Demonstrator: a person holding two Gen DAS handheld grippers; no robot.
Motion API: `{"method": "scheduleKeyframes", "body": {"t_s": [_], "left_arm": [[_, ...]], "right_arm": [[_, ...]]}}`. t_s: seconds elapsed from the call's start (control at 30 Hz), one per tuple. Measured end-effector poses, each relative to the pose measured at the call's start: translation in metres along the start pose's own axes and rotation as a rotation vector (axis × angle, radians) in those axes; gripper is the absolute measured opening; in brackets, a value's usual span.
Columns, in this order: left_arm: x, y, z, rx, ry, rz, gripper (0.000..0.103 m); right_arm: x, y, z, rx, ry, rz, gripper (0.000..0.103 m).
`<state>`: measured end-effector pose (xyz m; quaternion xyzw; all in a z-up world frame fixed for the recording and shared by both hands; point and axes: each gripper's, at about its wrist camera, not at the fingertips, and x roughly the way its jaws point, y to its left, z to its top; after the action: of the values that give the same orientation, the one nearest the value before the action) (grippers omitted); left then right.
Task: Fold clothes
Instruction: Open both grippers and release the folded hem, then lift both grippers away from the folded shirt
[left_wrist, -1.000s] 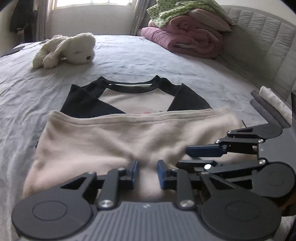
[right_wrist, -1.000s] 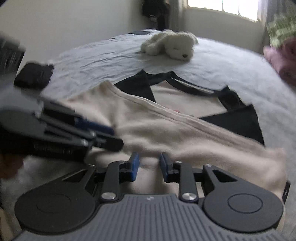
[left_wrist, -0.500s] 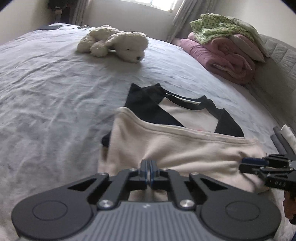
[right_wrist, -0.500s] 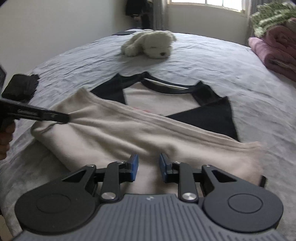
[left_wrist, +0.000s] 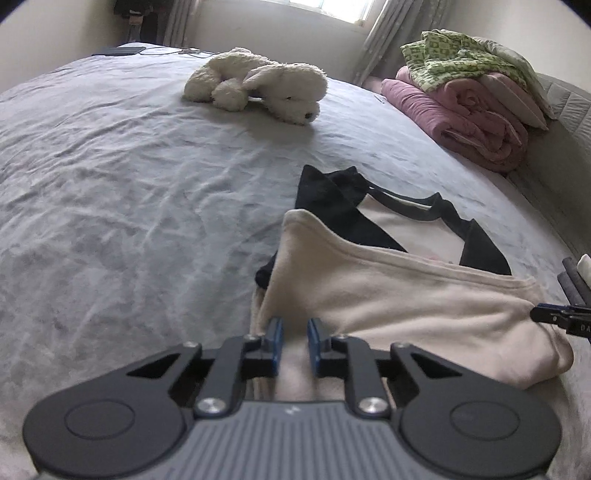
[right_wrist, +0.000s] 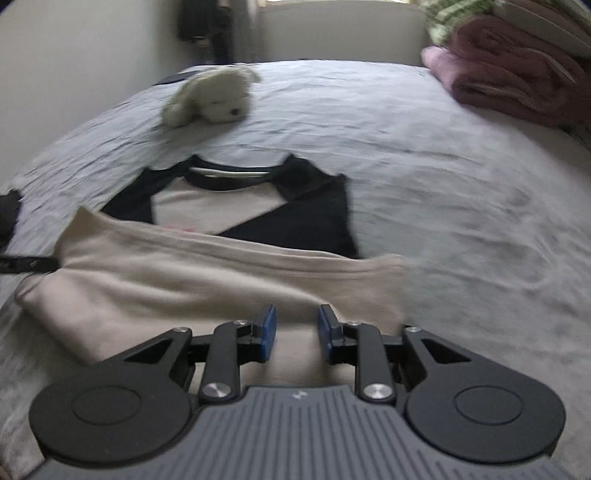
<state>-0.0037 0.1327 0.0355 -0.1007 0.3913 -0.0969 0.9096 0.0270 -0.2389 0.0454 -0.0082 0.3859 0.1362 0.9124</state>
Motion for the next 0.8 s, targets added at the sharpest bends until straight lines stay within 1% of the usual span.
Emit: {"method": "scheduleKeyframes", "body": {"t_s": [0.03, 0.07, 0.13, 0.2, 0.3, 0.37, 0.4, 0.43, 0.47, 0.53, 0.57, 0.6, 0.63, 0.67, 0.77, 0.8], "left_arm": [[0.0, 0.001, 0.0, 0.001, 0.001, 0.001, 0.015], [0.0, 0.002, 0.0, 0.002, 0.002, 0.002, 0.014], [0.0, 0.005, 0.001, -0.009, 0.008, 0.006, 0.006], [0.001, 0.011, 0.003, -0.04, 0.014, 0.0, 0.004], [-0.001, 0.011, 0.007, -0.043, 0.005, -0.006, 0.004], [-0.002, 0.008, 0.009, -0.032, -0.006, -0.008, 0.004], [-0.003, 0.007, 0.012, -0.025, -0.02, 0.001, 0.01], [-0.004, 0.005, 0.016, -0.019, -0.041, 0.015, 0.023], [-0.005, 0.004, 0.02, -0.012, -0.063, 0.031, 0.028], [-0.006, 0.002, 0.029, -0.006, -0.099, 0.039, 0.031], [-0.004, 0.003, 0.034, -0.009, -0.109, 0.029, 0.032], [-0.002, 0.003, 0.038, -0.014, -0.113, 0.011, 0.035], [0.001, 0.004, 0.042, -0.016, -0.11, -0.006, 0.041], [0.006, 0.004, 0.045, -0.017, -0.101, -0.019, 0.043], [0.019, 0.003, 0.049, -0.021, -0.081, -0.025, 0.044], [0.019, 0.003, 0.049, -0.023, -0.083, -0.022, 0.042]], "right_arm": [[0.0, -0.005, 0.0, 0.013, 0.007, -0.018, 0.038], [0.0, -0.01, -0.001, 0.03, 0.014, -0.022, 0.04], [0.001, -0.017, 0.0, 0.059, 0.02, -0.022, 0.04], [0.001, -0.019, 0.001, 0.07, 0.014, -0.032, 0.04], [0.0, -0.025, 0.004, 0.099, 0.003, -0.048, 0.041], [-0.003, -0.032, 0.007, 0.126, -0.007, -0.087, 0.041], [-0.004, -0.034, 0.008, 0.139, -0.014, -0.099, 0.041], [-0.005, -0.037, 0.009, 0.153, -0.022, -0.106, 0.041], [-0.006, -0.04, 0.01, 0.167, -0.03, -0.109, 0.041], [-0.008, -0.043, 0.011, 0.185, -0.039, -0.114, 0.041], [-0.008, -0.044, 0.012, 0.188, -0.04, -0.12, 0.043], [-0.008, -0.045, 0.012, 0.191, -0.041, -0.126, 0.044], [-0.006, -0.046, 0.013, 0.2, -0.04, -0.124, 0.044], [-0.005, -0.049, 0.013, 0.213, -0.038, -0.118, 0.044], [-0.002, -0.057, 0.014, 0.257, -0.032, -0.097, 0.044], [0.0, -0.061, 0.015, 0.273, -0.028, -0.086, 0.044]]}}
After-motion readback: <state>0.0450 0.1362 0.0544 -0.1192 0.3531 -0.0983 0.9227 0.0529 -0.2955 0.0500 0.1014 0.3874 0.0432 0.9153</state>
